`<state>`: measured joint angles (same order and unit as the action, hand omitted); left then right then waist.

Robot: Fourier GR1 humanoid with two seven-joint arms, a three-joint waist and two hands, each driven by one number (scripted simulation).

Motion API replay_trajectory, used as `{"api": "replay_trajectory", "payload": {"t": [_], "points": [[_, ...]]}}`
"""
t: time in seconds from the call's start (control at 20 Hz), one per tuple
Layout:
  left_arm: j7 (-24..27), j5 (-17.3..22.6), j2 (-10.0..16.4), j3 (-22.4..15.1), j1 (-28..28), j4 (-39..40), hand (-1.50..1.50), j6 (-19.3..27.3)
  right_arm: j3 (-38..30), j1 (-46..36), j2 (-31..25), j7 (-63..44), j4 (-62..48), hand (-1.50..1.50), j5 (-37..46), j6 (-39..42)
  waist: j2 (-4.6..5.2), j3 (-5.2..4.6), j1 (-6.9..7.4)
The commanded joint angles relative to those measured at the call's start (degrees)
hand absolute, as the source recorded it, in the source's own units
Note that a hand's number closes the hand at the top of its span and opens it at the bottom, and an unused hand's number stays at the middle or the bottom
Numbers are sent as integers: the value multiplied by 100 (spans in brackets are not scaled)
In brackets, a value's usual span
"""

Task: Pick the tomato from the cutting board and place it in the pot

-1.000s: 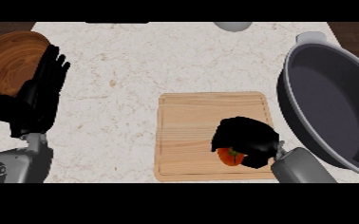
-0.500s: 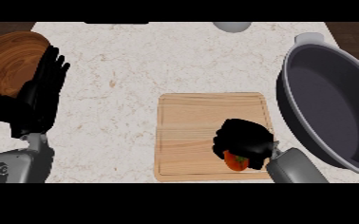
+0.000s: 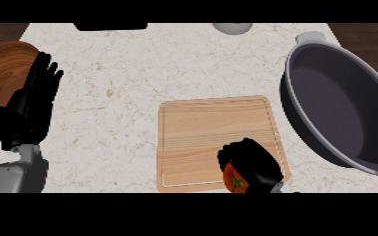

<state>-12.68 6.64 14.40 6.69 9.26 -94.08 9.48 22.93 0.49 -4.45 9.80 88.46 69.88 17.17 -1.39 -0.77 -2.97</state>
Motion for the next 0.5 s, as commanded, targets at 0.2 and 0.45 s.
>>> {"api": "replay_trajectory", "payload": {"t": [0.2,0.45], "points": [[-218,-59,-49,-80,12,-158,0,83,851,1351,436,-2333,2418,150,-705,-724,58,77,47],[-23,-120,32,-54,-48,-91,0,-13,1229,1363,442,-3487,3801,150,-393,-1581,88,70,114]]}}
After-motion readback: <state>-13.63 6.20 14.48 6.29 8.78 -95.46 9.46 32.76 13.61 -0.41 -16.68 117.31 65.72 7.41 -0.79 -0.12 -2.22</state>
